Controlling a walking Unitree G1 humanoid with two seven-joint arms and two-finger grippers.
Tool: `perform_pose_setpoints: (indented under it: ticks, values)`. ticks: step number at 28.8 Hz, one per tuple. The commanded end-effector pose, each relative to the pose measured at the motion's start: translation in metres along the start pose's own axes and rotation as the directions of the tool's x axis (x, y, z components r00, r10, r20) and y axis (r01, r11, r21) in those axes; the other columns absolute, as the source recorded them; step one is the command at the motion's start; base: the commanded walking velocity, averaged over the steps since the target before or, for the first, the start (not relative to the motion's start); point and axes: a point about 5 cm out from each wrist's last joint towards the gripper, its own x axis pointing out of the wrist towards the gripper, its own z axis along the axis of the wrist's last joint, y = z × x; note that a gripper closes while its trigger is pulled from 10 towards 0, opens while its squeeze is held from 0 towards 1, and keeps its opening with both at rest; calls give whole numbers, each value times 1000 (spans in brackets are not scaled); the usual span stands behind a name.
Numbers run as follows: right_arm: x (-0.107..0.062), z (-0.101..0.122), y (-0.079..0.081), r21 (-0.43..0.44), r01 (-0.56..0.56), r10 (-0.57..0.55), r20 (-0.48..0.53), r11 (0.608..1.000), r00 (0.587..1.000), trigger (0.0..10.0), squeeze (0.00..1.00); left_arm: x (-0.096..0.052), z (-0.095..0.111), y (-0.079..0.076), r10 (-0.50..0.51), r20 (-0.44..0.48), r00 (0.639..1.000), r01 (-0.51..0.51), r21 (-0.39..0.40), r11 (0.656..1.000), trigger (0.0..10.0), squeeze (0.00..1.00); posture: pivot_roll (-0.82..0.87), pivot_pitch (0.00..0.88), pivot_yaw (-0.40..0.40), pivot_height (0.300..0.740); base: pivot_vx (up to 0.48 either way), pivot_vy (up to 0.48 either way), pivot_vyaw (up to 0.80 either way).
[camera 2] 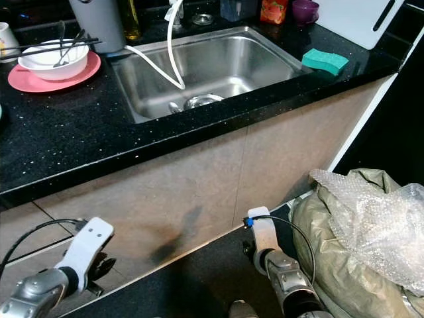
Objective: Kitchen organization
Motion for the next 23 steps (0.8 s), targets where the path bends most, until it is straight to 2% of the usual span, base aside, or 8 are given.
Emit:
perform_pose_setpoints:
  ticks: [1, 3, 6, 8, 15, 16, 19, 23]
  values:
    - [-2, -10, -3, 13, 10, -9, -25, 1000, 1000, 10000, 0, -7, 2, 6, 72, 46, 996, -66, -119, 991, 10000, 0, 14, 98, -8, 740, 0, 0, 0]
    - [-2, -12, -4, 18, 14, -13, -26, 1000, 1000, 10000, 0, -17, -3, 9, 173, 73, 982, -144, -296, 944, 10000, 0, 15, 98, -8, 740, 0, 0, 0]
    - [-3, -13, -4, 19, 14, -14, -27, 1000, 1000, 10000, 0, -21, -9, 6, 172, 48, 984, -149, -316, 937, 10000, 0, 16, 101, -6, 740, 0, 0, 0]
    - [-3, -14, -4, 20, 15, -14, -30, 1000, 999, 10000, 0, -30, -30, -6, 118, -43, 992, -125, -286, 950, 10000, 0, 18, 104, -5, 740, 0, 0, 0]
    - [-3, -17, -3, 20, 13, -12, -37, 1000, 999, 10000, 0, -37, -57, -16, 76, -148, 986, -111, -244, 963, 10000, 0, 23, 104, -10, 740, 0, 0, 0]
    - [-3, -17, -3, 19, 12, -11, -39, 1000, 999, 10000, 0, -35, -64, -18, 63, -173, 983, -101, -219, 970, 10000, 0, 24, 104, -11, 740, 0, 0, 0]
    - [-2, -17, -1, 15, 4, -4, -45, 1000, 999, 10000, 0, -20, -74, -34, -18, -182, 983, 18, -1, 1000, 10000, 0, 27, 106, -21, 740, 0, 0, 0]
    - [-1, -18, 2, 7, -4, 4, -57, 1000, 998, 10000, 0, -1, -71, -51, -46, -147, 988, 51, 32, 998, 10000, 0, 22, 107, -23, 740, 0, 0, 0]
